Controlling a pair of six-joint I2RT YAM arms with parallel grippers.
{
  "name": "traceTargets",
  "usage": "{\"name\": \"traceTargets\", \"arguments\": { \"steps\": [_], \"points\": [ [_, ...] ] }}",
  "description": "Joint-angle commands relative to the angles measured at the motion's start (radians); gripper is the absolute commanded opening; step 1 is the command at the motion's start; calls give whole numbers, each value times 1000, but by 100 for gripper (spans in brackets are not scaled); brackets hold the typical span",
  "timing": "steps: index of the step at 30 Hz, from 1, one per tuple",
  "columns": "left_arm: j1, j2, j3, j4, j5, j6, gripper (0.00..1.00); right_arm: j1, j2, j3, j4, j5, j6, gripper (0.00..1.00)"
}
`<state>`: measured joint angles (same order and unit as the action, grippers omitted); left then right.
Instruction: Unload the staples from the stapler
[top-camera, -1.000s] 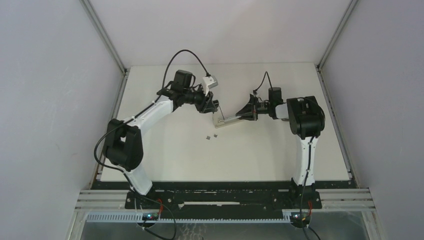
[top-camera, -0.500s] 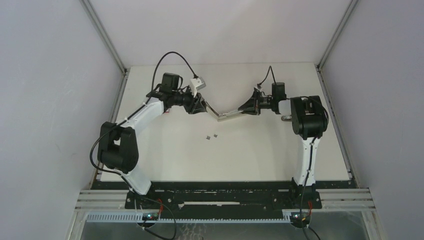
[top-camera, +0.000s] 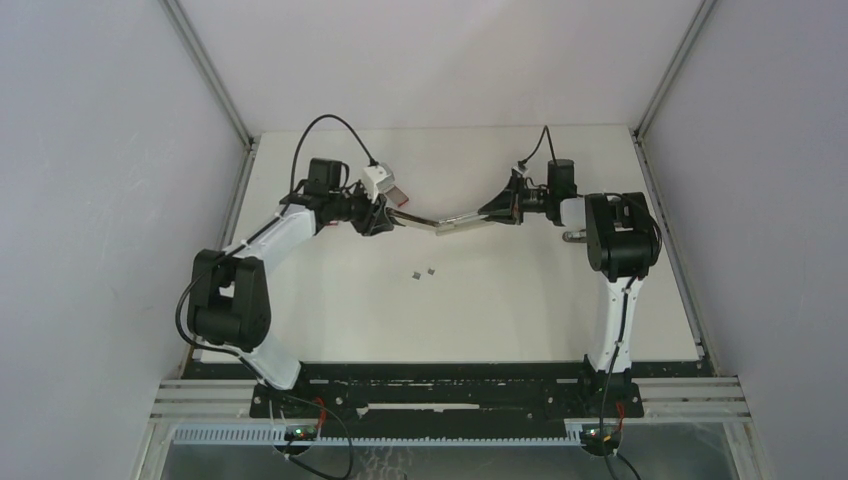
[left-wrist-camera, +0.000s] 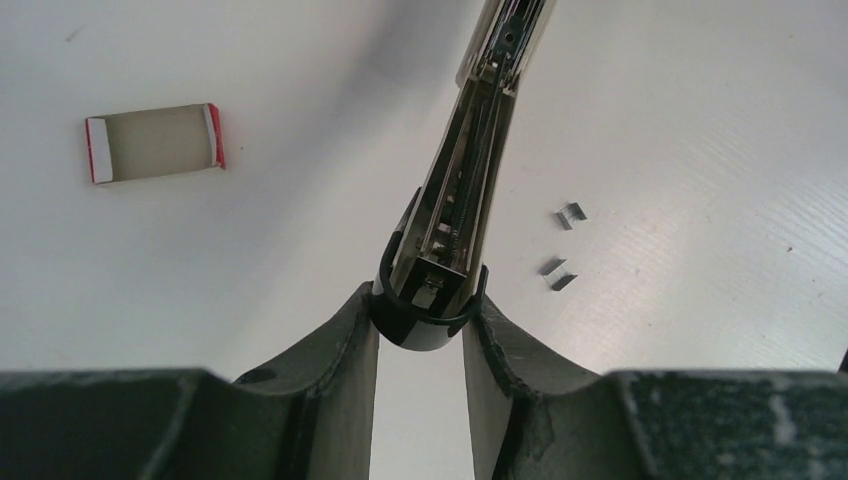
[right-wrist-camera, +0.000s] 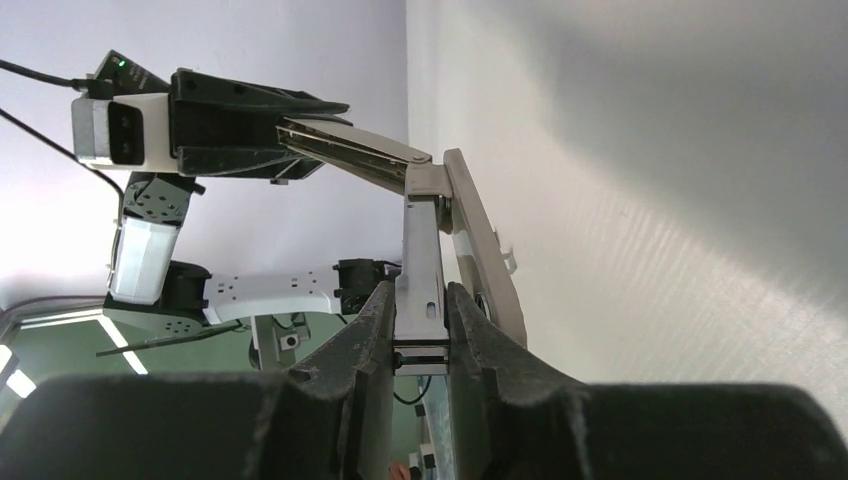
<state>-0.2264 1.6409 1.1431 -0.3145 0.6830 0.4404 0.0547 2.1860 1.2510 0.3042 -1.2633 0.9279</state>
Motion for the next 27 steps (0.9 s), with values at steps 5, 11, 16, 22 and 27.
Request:
{"name": "traceTargets", "arguments": {
  "steps": [5,11,16,22,27],
  "points": [
    [40,-69,-46,65,-64,27,5,-30,-86,24,101,-19,76,0],
    [40,-78,-65,72,-69,10,6,-30,-99,7,224,-38,180,0],
    [40,-88,-79,71,-70,-5,9,-31,-120,-9,310,-45,262,0],
    [40,-102,-86,70,-62,-17,19,-29,-137,-15,405,-52,349,0],
    [39,-113,-78,57,-65,-24,22,-26,-160,-15,424,-49,368,0]
  ]
}}
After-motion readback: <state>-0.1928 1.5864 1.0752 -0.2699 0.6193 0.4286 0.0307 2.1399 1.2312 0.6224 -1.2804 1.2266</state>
